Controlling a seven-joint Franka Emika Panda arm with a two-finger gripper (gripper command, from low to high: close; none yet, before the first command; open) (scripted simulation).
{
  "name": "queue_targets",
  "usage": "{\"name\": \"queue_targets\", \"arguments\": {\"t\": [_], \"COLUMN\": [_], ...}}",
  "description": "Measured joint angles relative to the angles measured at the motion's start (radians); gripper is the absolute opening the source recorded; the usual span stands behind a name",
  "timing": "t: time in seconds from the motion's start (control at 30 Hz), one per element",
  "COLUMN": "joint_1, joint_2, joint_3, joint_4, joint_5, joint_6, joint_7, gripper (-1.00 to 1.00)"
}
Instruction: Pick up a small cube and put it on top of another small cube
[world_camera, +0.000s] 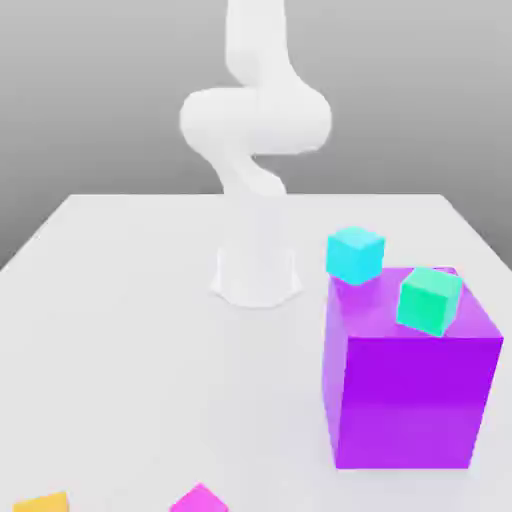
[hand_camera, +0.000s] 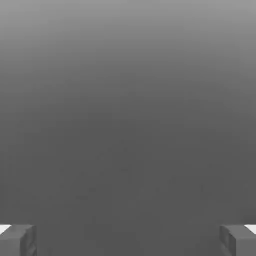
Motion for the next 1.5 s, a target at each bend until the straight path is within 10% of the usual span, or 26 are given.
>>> {"name": "queue_targets", "arguments": {"t": [1.1, 1.13, 1.5], "joint_1": [-0.155, -0.152, -0.165], "joint_2": [1.193, 1.218, 1.095], "joint_3": [0.04, 0.036, 0.053], "joint_4": [0.018, 0.023, -0.005], "joint_5": [-0.066, -0.069, -0.052], "joint_6": [0.438, 0.458, 0.363], "joint_7": [0.634, 0.637, 0.624], "gripper": [0.0, -1.0, -1.0]}}
